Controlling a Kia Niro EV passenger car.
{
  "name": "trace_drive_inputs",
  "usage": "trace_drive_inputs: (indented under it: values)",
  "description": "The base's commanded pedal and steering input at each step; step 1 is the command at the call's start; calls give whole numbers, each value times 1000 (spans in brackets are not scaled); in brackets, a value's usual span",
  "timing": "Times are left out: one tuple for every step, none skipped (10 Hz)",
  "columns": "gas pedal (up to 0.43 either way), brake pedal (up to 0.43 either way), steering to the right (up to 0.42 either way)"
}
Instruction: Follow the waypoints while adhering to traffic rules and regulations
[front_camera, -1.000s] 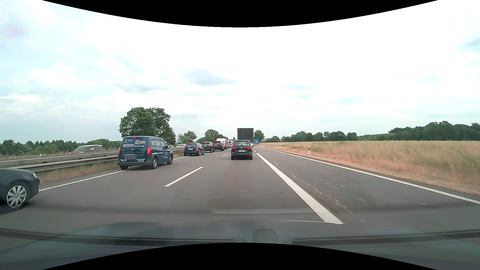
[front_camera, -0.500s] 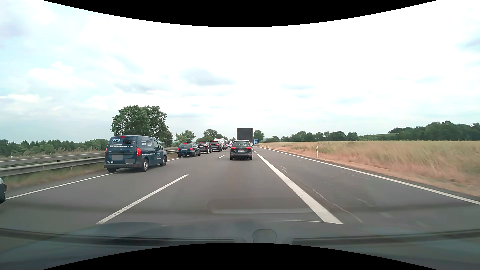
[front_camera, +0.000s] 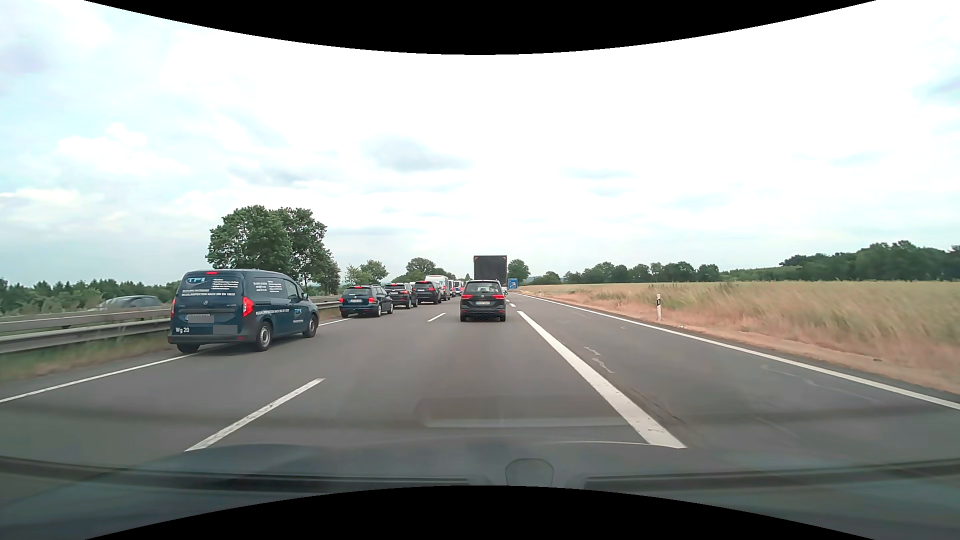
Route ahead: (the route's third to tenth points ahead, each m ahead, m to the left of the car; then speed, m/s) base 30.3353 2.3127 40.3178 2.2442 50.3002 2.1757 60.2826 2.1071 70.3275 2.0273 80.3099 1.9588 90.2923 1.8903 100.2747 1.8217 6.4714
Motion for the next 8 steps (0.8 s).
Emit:
trace_drive_inputs:
  values:
    - [79, 0, -5]
    - [79, 0, -5]
    - [79, 0, -5]
    - [79, 0, -4]
    - [79, 0, -4]
    - [79, 0, -3]
    - [79, 0, -2]
    - [79, 0, 0]
